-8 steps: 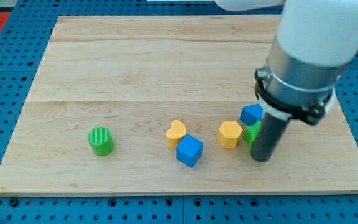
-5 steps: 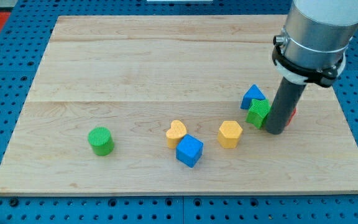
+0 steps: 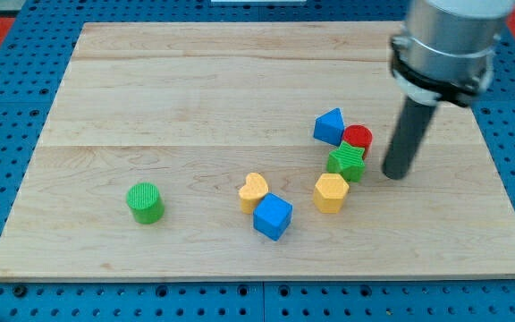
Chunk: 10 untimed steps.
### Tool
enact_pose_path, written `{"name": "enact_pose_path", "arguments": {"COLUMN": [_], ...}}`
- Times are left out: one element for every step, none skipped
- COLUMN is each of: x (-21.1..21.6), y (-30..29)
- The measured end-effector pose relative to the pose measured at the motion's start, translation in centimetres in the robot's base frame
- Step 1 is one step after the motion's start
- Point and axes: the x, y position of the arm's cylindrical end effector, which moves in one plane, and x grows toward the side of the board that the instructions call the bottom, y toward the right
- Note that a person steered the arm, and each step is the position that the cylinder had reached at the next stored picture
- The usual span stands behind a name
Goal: Adjust the group of blocks to form a circle
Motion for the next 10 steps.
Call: {"name": "enact_pose_path", "arguments": {"x": [7.6,11.8,10.6,7.6,7.8,3.8,0.1,0.4,-1.4,-4.5], "y": [-1.8,-9.6,-14.2,-17.3,-18.4,-17.3,-17.3,-19.2,-23.7,-23.3]}}
